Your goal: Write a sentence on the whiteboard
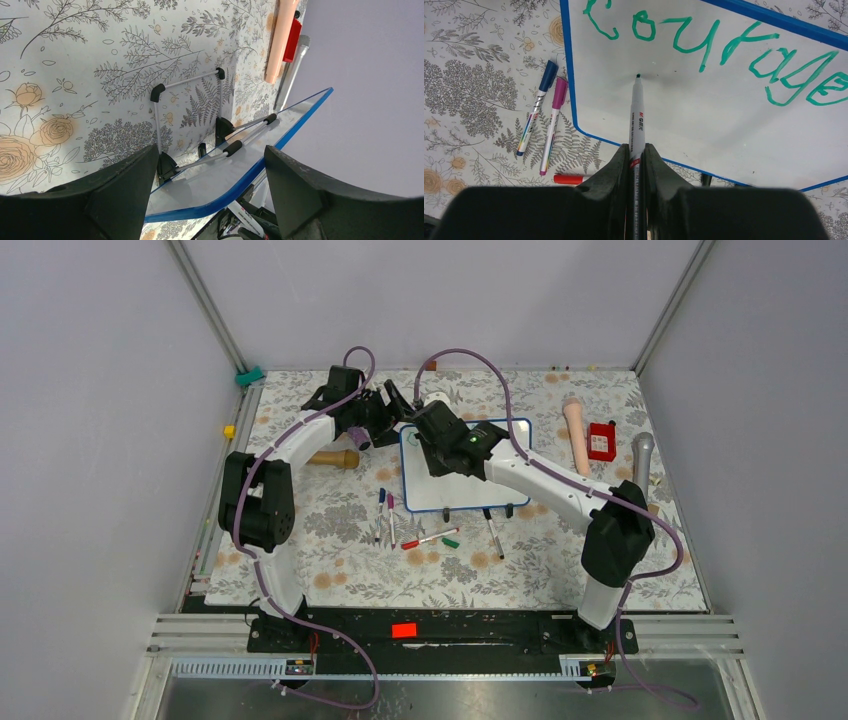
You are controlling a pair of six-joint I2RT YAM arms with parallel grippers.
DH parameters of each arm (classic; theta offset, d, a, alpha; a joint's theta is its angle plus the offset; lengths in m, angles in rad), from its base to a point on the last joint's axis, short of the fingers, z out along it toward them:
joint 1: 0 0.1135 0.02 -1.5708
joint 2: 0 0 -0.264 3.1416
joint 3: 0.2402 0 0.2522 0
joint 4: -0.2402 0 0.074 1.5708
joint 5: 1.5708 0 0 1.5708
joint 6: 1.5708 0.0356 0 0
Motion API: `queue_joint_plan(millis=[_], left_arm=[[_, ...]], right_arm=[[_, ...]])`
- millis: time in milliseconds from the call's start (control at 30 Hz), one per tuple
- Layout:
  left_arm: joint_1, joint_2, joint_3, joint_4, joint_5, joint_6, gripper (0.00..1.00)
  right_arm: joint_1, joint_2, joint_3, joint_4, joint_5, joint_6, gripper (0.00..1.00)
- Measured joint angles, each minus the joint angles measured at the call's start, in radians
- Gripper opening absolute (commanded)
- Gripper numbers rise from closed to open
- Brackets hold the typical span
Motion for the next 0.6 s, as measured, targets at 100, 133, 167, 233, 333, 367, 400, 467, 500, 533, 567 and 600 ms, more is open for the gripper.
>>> queue_joint_plan(millis=[100,133,167,233,333,367,400,467,500,533,567,600], left_arm=[[0.0,0.0,0.0,0.001,0.0,0.0,0.78],[0.0,0.0,0.0,0.001,0.0,0.0,0.77],[0.0,0.0,0.0,0.001,0.0,0.0,0.77],[0.0,0.0,0.0,0.003,0.0,0.0,0.77],[0.0,0.0,-0.001,0.006,0.0,0.0,0.77],[0.0,0.0,-0.001,0.006,0.0,0.0,0.77],[0.0,0.0,-0.001,0.007,0.0,0.0,0.77],[0.0,0.0,-0.001,0.007,0.001,0.0,0.77],[0.0,0.0,-0.001,0.007,0.001,0.0,0.77],[0.0,0.0,-0.001,0.007,0.001,0.0,0.77],[0.0,0.0,-0.001,0.008,0.001,0.0,0.77],[0.0,0.0,-0.001,0.008,0.001,0.0,0.77]], right_arm=[[0.002,0.0,0.0,-0.001,0.008,0.002,0.0],[0.003,0.0,0.001,-0.002,0.01,0.002,0.0],[0.004,0.001,0.002,-0.003,0.014,0.002,0.0],[0.004,0.001,0.003,-0.009,0.026,0.002,0.0],[0.005,0.001,0.007,-0.014,0.043,0.001,0.0],[0.005,0.001,0.007,-0.015,0.05,0.001,0.0],[0.005,0.001,0.007,-0.017,0.053,0.001,0.0],[0.005,0.001,0.009,-0.022,0.059,0.001,0.0],[0.005,0.001,0.01,-0.024,0.061,0.001,0.0],[0.005,0.001,0.01,-0.024,0.061,0.0,0.0],[0.005,0.001,0.011,-0.024,0.061,0.0,0.0],[0.005,0.001,0.011,-0.025,0.061,0.0,0.0]])
